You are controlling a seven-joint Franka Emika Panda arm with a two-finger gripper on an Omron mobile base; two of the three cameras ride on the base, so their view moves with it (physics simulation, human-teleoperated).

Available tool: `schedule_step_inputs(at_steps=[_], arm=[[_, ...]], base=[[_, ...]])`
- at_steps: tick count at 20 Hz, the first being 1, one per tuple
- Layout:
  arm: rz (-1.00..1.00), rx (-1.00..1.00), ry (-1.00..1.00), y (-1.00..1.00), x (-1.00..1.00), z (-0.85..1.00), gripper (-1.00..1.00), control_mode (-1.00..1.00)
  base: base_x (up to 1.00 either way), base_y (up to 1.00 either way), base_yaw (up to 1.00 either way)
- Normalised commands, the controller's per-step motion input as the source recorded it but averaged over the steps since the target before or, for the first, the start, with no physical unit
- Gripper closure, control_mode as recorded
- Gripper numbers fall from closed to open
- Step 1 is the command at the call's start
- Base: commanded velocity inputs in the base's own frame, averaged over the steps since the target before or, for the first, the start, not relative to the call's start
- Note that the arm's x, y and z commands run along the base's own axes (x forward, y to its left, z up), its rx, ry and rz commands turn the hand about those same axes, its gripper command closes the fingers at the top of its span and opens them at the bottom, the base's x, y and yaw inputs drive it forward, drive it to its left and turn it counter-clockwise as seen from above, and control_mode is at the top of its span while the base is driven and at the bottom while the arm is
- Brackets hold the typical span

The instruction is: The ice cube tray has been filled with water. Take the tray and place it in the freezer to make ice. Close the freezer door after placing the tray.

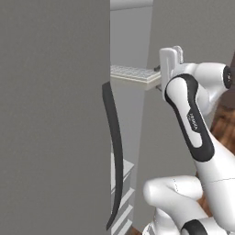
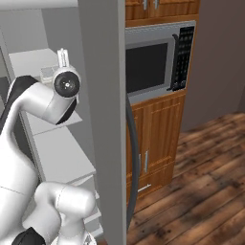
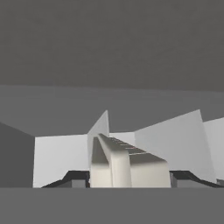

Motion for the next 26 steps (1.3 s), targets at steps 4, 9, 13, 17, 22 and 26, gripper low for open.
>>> schedule_step_inputs(at_steps=[4, 9, 13, 17, 22, 26], arm=[[0.00, 0.00, -0.06, 0.00, 0.17, 0.09, 1.00, -1.00], [0.00, 0.00, -0.07, 0.00, 0.17, 0.15, 1.00, -1.00], [0.00, 0.00, 0.00, 0.05, 0.12, 0.10, 1.00, -1.00], [0.00, 0.00, 0.00, 0.07, 0.06, 0.17, 1.00, -1.00], [0.00, -0.01, 0.00, 0.20, 0.15, 0.07, 1.00, -1.00], [0.00, -0.03, 0.00, 0.31, 0.23, 0.00, 1.00, -1.00]], base=[[0.00, 0.00, 0.00], [0.00, 0.00, 0.00], [0.00, 0.00, 0.00], [0.00, 0.00, 0.00], [0.00, 0.00, 0.00], [0.00, 0.00, 0.00]])
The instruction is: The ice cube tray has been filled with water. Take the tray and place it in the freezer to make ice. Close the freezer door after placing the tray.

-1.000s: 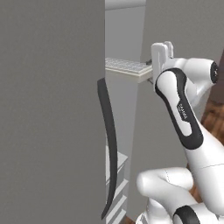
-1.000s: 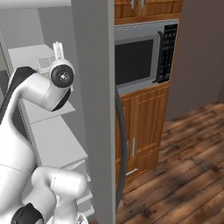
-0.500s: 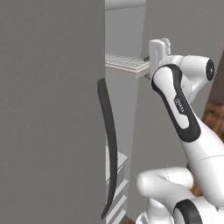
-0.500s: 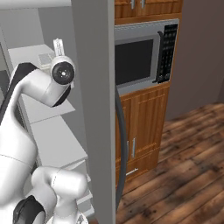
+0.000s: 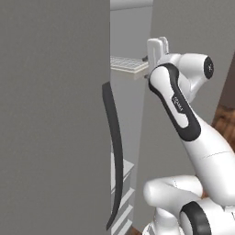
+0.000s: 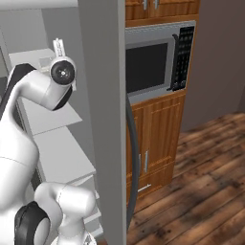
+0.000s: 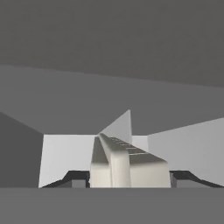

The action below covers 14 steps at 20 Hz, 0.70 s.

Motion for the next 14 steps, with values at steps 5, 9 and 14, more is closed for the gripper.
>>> schedule_step_inputs(at_steps=[5, 9, 14], arm=[[0.00, -0.01, 0.00, 0.20, 0.38, 0.00, 1.00, -1.00], [0.00, 0.00, 0.02, 0.00, 0.51, 0.00, 1.00, -1.00], [0.00, 0.00, 0.03, 0.00, 0.47, 0.00, 1.00, -1.00]], base=[[0.00, 0.00, 0.00], [0.00, 0.00, 0.00], [0.00, 0.00, 0.00]])
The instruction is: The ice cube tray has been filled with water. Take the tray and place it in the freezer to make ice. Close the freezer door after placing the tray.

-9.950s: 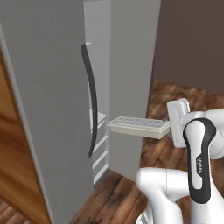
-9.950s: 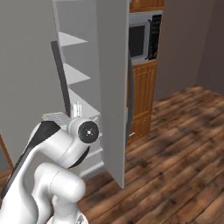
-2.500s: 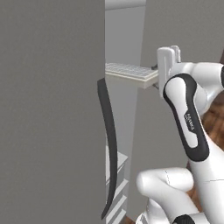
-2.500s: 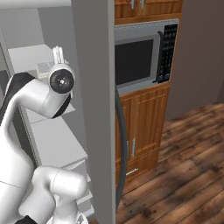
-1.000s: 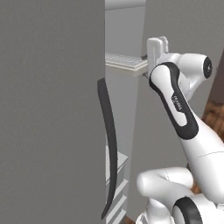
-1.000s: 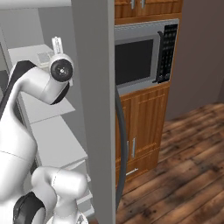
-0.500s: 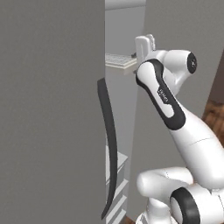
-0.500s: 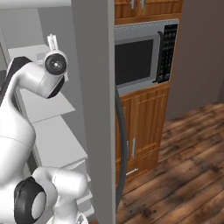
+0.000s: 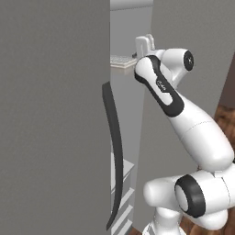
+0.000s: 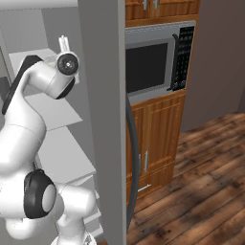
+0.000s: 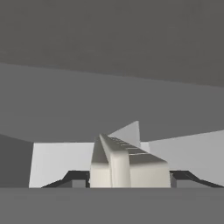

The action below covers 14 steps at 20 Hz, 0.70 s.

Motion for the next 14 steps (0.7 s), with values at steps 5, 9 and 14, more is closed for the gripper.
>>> schedule_step_inputs(at_steps=[5, 9, 14], arm=[[0.06, -0.02, 0.02, 0.11, 0.20, 0.00, 1.00, -1.00], [0.06, -0.04, 0.00, 0.20, 0.14, 0.00, 1.00, -1.00], [0.02, -0.03, 0.00, 0.22, 0.24, 0.00, 1.00, -1.00]], base=[[0.00, 0.00, 0.00], [0.00, 0.00, 0.00], [0.00, 0.00, 0.00]])
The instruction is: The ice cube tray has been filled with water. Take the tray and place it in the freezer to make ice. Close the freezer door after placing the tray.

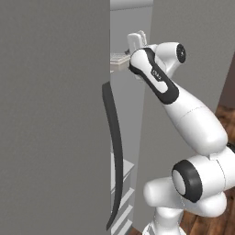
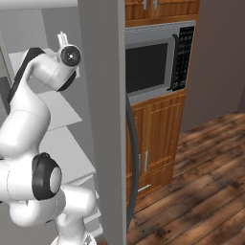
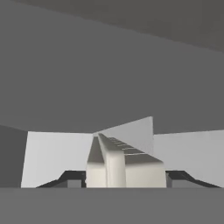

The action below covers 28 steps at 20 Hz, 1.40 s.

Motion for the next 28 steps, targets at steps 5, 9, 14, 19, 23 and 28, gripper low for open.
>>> schedule_step_inputs(at_steps=[5, 9, 14, 19, 23, 28], arm=[[0.00, -0.07, 0.00, 0.35, 0.23, -0.03, 1.00, -1.00], [0.00, -0.07, 0.01, 0.34, 0.23, -0.08, 1.00, -1.00], [0.00, -0.05, 0.06, 0.15, 0.26, -0.13, 1.00, -1.00], [0.00, -0.04, 0.10, 0.00, 0.21, -0.17, 1.00, -1.00], [0.00, -0.07, 0.14, 0.15, 0.18, -0.24, 1.00, -1.00], [0.00, -0.10, 0.15, 0.31, 0.13, -0.33, 1.00, -1.00]], base=[[0.00, 0.00, 0.00], [0.00, 0.00, 0.00], [0.00, 0.00, 0.00], [0.00, 0.00, 0.00], [0.00, 0.00, 0.00], [0.00, 0.00, 0.00]])
